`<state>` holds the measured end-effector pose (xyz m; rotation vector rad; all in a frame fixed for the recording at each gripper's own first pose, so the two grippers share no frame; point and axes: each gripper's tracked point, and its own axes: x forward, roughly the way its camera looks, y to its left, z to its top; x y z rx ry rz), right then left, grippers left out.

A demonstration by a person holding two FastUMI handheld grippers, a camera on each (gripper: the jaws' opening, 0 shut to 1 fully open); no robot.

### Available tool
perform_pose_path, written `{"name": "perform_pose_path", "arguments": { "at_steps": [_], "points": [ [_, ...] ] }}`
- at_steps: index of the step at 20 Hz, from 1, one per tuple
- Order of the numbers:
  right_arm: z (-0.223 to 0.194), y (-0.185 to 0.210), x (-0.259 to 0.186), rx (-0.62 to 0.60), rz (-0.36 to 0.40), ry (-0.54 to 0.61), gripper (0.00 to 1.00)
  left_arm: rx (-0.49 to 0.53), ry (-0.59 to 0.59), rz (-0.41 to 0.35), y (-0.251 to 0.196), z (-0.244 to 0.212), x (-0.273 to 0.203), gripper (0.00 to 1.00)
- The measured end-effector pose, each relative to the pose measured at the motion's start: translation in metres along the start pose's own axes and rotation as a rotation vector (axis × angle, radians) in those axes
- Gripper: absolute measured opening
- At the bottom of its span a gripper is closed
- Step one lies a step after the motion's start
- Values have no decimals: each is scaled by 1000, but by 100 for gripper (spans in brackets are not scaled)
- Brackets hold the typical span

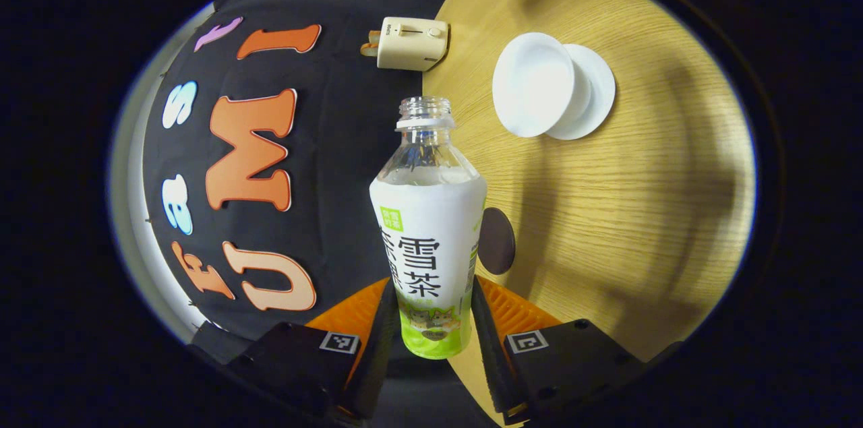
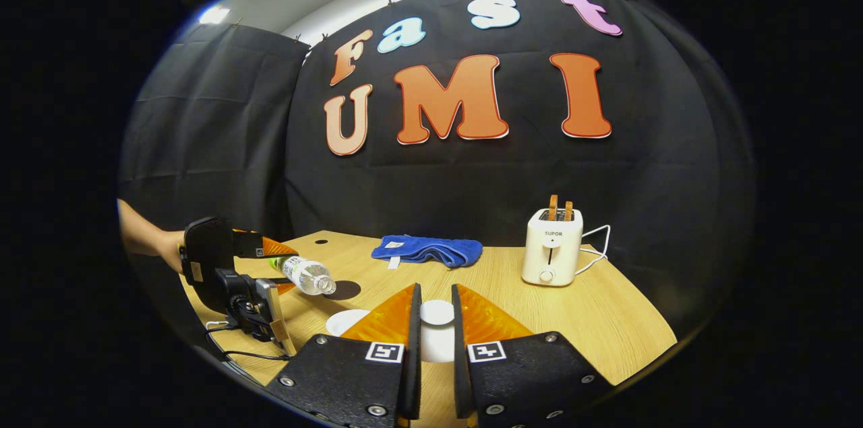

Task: Open the teacup lid with one hand, grasp the water bottle and pour water into the teacup with the other hand; after pouring, place the water bottle on the coaster and then close the teacup lid.

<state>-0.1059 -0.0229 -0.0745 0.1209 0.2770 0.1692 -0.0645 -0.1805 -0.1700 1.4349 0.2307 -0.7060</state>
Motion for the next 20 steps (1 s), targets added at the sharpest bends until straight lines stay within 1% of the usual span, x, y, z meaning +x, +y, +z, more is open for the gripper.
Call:
{"name": "perform_pose_path", "arguments": {
  "at_steps": [3,4,7,10,11,13,15,17,19,20],
  "points": [
    [-3,-4,1,-2,-7,6,20,62,-3,7,4,4,-2,65],
    [-4,-4,0,-5,-6,9,20,82,-6,9,5,5,-1,63],
    [-6,-3,1,-11,-3,12,20,119,-5,5,10,4,6,67],
    [-9,-3,2,-14,1,19,20,177,-3,11,14,4,6,63],
    [-9,-2,1,-13,4,21,20,191,-2,12,15,3,7,65],
    [-10,-3,2,-11,7,23,20,221,-4,16,18,4,6,65],
    [-11,-3,2,-11,8,25,20,247,-7,23,19,6,6,63],
    [-12,-2,1,-16,10,28,20,268,-6,30,21,7,3,65],
    [-13,-2,0,-20,11,29,20,275,-9,38,21,8,3,63],
    [-13,-2,-1,-18,13,28,20,285,-9,43,21,8,2,65]
  ]
}}
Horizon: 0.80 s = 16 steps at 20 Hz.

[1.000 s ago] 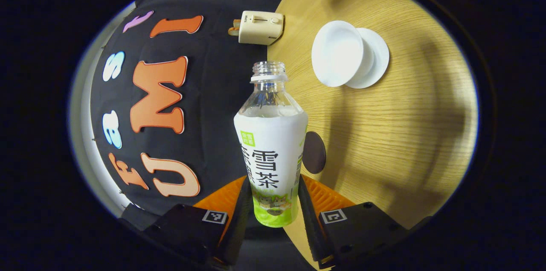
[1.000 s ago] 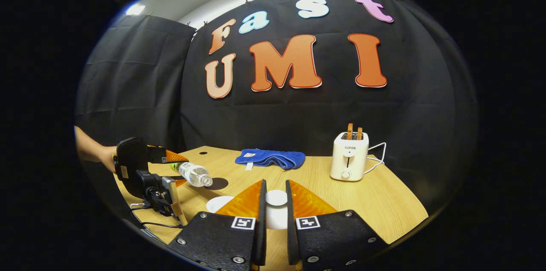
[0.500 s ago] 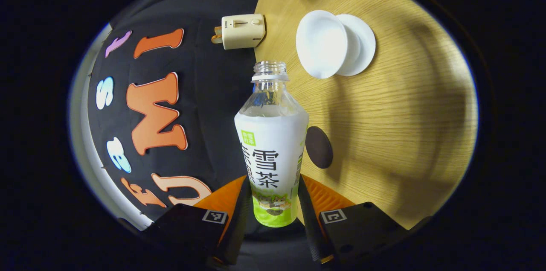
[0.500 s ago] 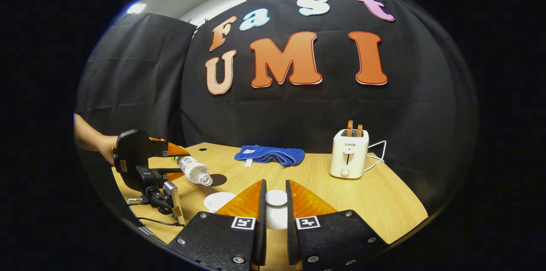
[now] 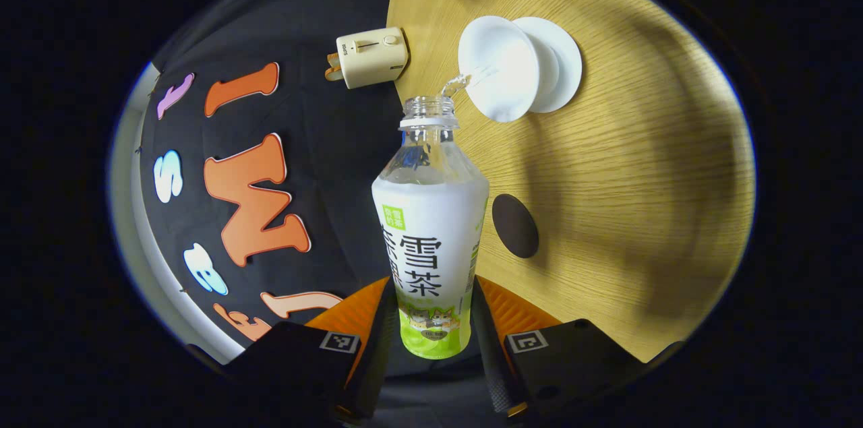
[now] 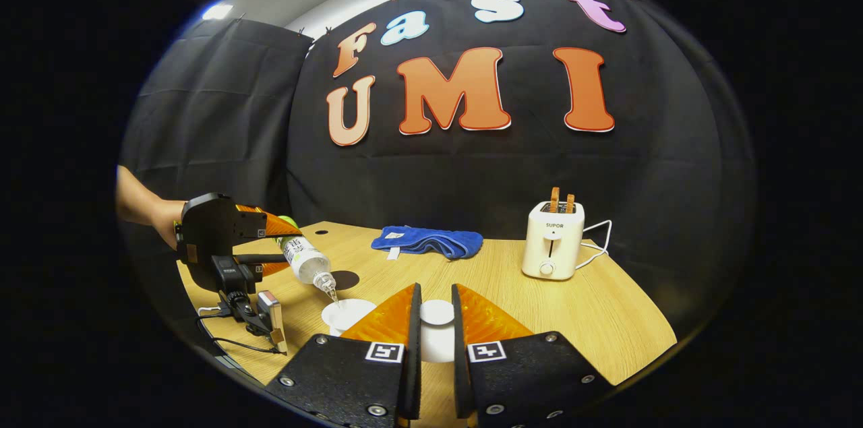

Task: Open the teacup lid with one hand, grasp the water bottle and pour water into the teacup with the other hand; after pouring, place the water bottle on the coaster and then close the teacup lid.

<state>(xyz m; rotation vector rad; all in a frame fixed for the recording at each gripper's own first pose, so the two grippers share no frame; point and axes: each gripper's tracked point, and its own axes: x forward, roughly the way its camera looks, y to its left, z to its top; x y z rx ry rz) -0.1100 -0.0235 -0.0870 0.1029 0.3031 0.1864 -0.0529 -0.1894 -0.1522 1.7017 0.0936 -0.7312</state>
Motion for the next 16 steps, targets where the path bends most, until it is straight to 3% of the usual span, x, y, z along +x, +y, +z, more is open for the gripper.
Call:
{"name": "perform_pose_path", "arguments": {
  "at_steps": [16],
  "points": [
    [-5,8,-1,-36,28,10,20,155,-5,55,19,2,0,63]
  ]
}}
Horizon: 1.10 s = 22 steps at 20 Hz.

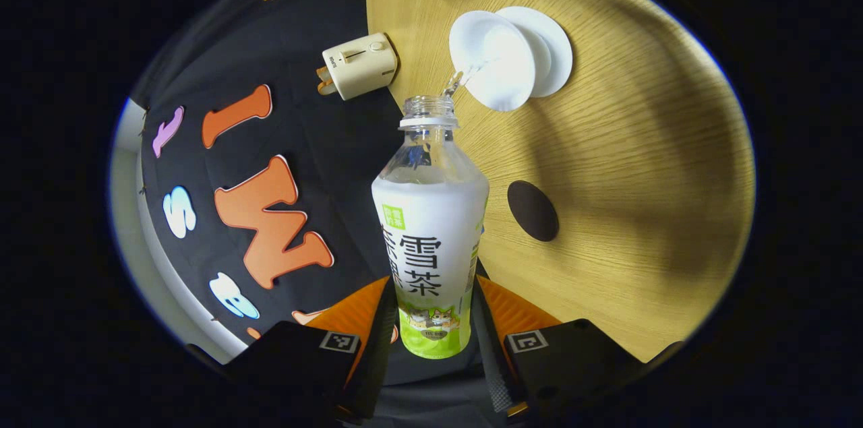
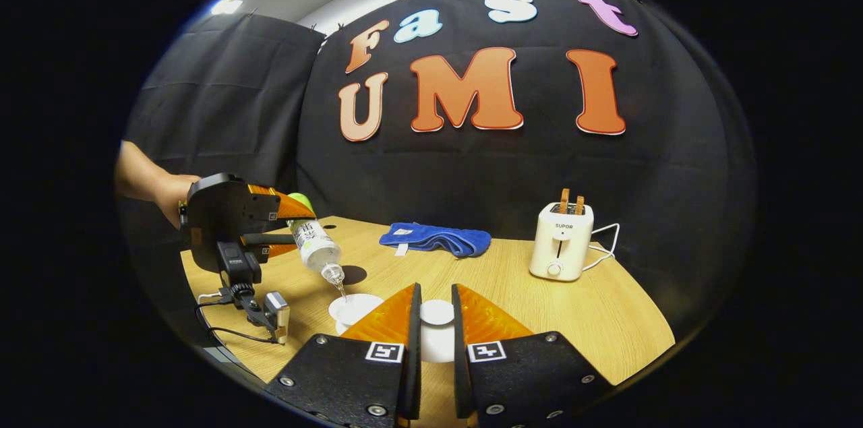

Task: Open the teacup lid with one hand, grasp the water bottle and pour water into the teacup with the other hand; after pouring, place the water bottle on the coaster and then close the teacup lid.

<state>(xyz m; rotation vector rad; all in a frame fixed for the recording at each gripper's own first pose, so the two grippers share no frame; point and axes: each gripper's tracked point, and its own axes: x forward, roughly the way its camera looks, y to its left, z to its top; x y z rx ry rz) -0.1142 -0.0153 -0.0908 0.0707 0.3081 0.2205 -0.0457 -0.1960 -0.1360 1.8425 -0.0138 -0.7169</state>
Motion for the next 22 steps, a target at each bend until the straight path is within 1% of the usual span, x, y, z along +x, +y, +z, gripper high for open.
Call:
{"name": "perform_pose_path", "arguments": {
  "at_steps": [2,3,6,7,11,14,15,17,19,22],
  "points": [
    [-3,0,-1,4,0,7,20,44,-11,12,6,-1,2,66],
    [-3,1,-1,6,0,8,20,61,-12,19,8,-1,2,63],
    [-5,-1,-3,9,1,9,20,90,-8,38,10,-1,2,65],
    [-5,-1,-3,10,1,9,20,102,-7,46,12,-1,2,63],
    [-8,-2,-3,13,3,14,20,146,0,53,17,-3,2,64],
    [-9,0,-3,16,6,16,20,152,-14,52,17,0,2,65],
    [-9,1,-3,11,7,18,20,164,-16,59,19,0,2,63],
    [-10,2,-3,7,7,21,20,181,-28,66,21,1,3,66],
    [-8,5,-2,12,15,21,20,176,-39,71,21,2,4,64],
    [-8,8,0,10,19,23,20,168,-56,80,19,5,3,65]
  ]
}}
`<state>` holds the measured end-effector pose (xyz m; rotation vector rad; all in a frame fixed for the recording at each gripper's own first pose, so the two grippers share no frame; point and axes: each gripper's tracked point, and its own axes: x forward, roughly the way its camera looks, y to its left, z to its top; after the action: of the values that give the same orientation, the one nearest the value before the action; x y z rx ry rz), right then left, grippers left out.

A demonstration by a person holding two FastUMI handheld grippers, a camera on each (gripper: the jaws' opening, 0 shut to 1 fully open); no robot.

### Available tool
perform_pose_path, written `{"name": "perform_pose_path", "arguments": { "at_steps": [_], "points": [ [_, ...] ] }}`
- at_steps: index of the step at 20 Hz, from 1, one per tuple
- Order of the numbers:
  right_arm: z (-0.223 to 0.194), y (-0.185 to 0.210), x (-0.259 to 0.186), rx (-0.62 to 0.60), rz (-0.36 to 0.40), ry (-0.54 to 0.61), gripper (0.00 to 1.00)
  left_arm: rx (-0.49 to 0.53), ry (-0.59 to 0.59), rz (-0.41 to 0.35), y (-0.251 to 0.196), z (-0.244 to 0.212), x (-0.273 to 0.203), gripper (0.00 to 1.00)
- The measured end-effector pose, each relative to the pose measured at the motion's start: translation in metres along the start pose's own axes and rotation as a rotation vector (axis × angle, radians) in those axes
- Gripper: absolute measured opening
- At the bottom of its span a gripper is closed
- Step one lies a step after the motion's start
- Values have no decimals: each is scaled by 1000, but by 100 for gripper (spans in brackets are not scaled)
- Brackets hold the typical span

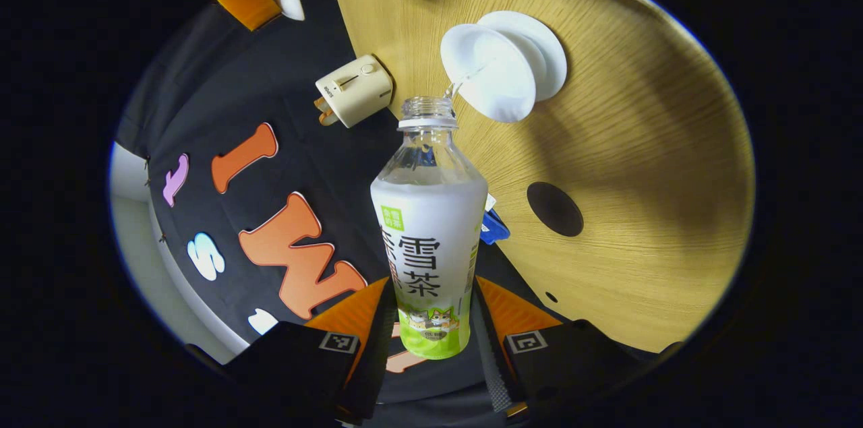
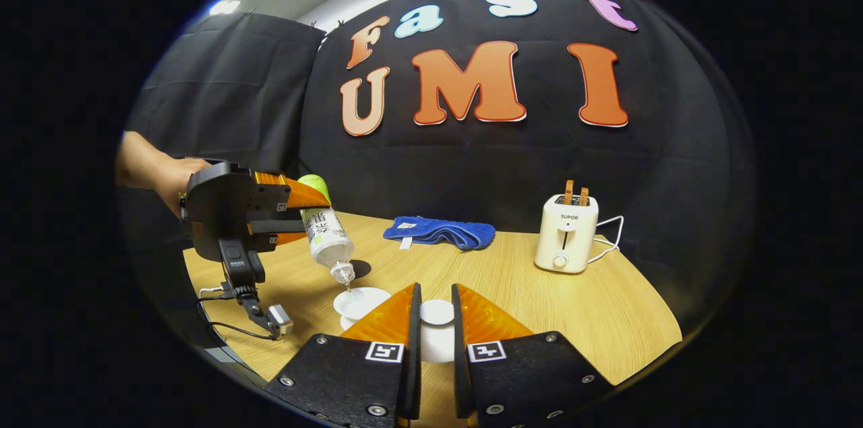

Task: Open the teacup lid with one hand, grasp the water bottle and pour water into the teacup with the other hand; after pouring, place the water bottle on the coaster and then close the teacup lid.

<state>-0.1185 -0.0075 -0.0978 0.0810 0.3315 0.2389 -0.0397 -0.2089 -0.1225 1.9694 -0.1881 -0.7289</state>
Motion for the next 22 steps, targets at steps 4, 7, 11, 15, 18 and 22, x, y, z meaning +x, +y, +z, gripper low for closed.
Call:
{"name": "perform_pose_path", "arguments": {
  "at_steps": [4,7,11,15,18,22],
  "points": [
    [1,5,2,16,14,-7,20,-88,-20,-3,-10,7,-1,66],
    [-1,10,7,14,22,0,20,-176,-64,54,-2,15,-4,63],
    [-5,20,16,2,32,20,20,-308,-70,122,10,-6,-9,63],
    [-2,32,31,13,49,16,20,-518,-46,195,28,-37,-10,65],
    [-3,42,43,5,64,25,20,-689,-38,259,45,-64,-3,64],
    [-4,59,60,14,101,23,20,-974,-40,349,57,-89,3,62]
  ]
}}
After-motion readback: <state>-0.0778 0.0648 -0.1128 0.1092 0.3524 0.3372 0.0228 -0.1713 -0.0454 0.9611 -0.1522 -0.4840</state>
